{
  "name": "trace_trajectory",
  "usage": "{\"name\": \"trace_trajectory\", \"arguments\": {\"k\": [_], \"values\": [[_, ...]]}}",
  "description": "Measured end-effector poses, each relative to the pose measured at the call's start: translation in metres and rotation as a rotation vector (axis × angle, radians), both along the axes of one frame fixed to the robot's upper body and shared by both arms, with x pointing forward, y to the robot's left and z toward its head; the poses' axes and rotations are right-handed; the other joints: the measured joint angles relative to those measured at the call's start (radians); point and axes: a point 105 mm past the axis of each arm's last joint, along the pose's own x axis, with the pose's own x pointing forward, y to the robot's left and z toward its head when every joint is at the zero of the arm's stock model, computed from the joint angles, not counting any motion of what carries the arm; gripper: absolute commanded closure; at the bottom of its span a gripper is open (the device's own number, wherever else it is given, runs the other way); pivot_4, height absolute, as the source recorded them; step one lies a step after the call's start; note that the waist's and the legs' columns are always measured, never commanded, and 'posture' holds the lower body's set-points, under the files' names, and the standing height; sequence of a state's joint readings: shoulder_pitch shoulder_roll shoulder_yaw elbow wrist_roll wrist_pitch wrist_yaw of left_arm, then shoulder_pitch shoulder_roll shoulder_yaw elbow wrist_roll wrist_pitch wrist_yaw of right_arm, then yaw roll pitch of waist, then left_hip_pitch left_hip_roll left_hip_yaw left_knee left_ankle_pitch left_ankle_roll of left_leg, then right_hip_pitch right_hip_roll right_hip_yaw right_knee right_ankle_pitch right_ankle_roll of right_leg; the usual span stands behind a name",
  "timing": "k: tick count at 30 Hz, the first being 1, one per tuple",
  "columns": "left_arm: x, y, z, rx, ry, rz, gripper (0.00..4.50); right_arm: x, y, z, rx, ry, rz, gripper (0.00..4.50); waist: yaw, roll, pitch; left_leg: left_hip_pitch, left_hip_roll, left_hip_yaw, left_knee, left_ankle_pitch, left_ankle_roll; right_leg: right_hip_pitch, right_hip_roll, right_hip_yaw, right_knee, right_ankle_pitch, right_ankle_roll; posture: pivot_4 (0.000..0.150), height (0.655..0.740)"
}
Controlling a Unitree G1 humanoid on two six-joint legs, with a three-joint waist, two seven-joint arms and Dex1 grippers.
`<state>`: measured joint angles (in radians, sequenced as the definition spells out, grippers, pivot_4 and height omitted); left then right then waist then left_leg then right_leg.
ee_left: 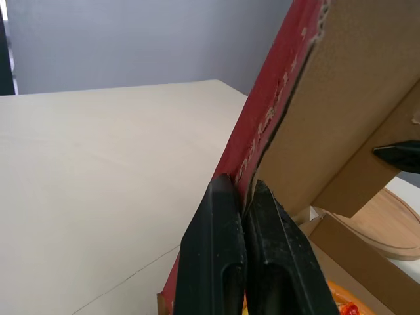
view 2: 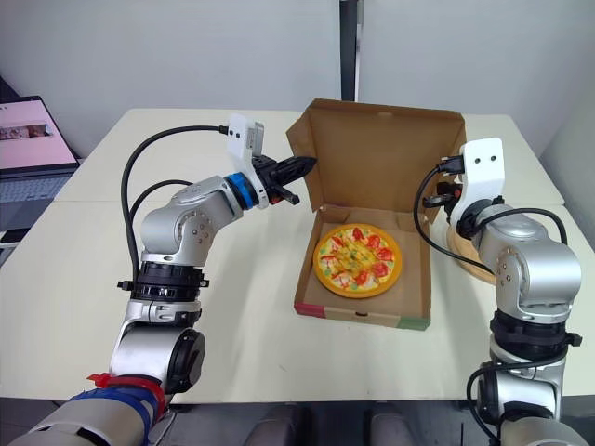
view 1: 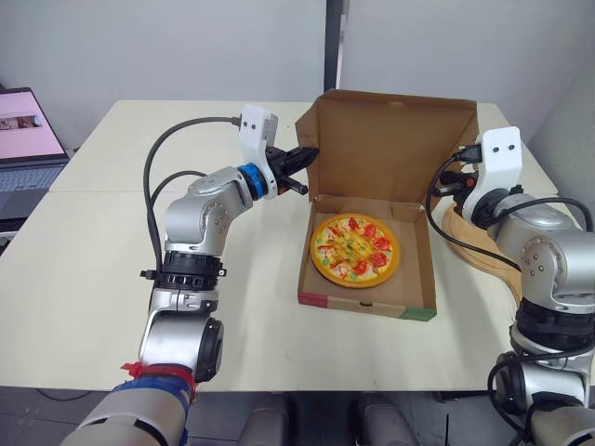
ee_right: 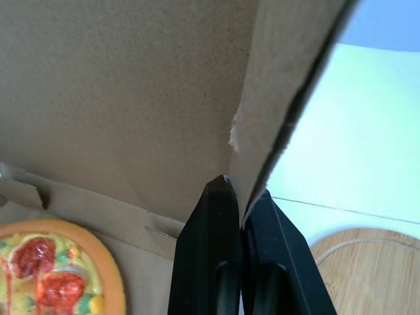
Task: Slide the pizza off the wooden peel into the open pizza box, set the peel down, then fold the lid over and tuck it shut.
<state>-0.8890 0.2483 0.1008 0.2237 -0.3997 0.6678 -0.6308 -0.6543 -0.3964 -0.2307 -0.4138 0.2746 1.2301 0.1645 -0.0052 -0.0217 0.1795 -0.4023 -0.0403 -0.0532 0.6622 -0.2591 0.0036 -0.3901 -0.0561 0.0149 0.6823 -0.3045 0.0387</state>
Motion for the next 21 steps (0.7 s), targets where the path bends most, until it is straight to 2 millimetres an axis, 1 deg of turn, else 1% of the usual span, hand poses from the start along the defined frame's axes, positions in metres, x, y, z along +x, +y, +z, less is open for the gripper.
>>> {"name": "trace_trajectory", "arguments": {"k": [5, 9, 15, 21], "values": [[-0.009, 0.001, -0.003, -0.039, 0.025, 0.015, 4.47, -0.009, 0.006, -0.002, 0.035, -0.009, -0.021, 4.5, 0.0, 0.0, 0.0, 0.0, 0.0, 0.0, 0.0, 0.0, 0.0, 0.0, 0.0, 0.0, 0.0, 0.0, 0.0, 0.15, 0.7318], [-0.017, 0.004, -0.009, -0.064, 0.065, 0.016, 4.47, -0.02, 0.013, -0.009, 0.059, -0.016, -0.033, 4.5, -0.003, 0.001, -0.001, 0.001, 0.0, 0.0, 0.0, 0.0, 0.0, 0.0, 0.0, 0.0, 0.001, 0.0, 0.0, 0.15, 0.7318], [-0.036, 0.009, -0.021, -0.063, 0.095, -0.006, 4.47, -0.032, 0.015, -0.02, 0.076, -0.02, -0.048, 4.5, -0.004, 0.001, -0.002, 0.002, 0.0, 0.0, 0.0, 0.0, 0.0, 0.001, 0.001, 0.001, 0.001, 0.0, 0.0, 0.15, 0.7318], [-0.048, 0.014, -0.033, -0.07, 0.121, 0.004, 4.47, -0.043, 0.019, -0.033, 0.105, -0.016, -0.057, 4.5, -0.005, 0.002, -0.002, 0.003, 0.0, 0.0, 0.0, 0.0, 0.0, 0.002, 0.001, 0.001, 0.001, 0.0, 0.0, 0.15, 0.7318]]}}
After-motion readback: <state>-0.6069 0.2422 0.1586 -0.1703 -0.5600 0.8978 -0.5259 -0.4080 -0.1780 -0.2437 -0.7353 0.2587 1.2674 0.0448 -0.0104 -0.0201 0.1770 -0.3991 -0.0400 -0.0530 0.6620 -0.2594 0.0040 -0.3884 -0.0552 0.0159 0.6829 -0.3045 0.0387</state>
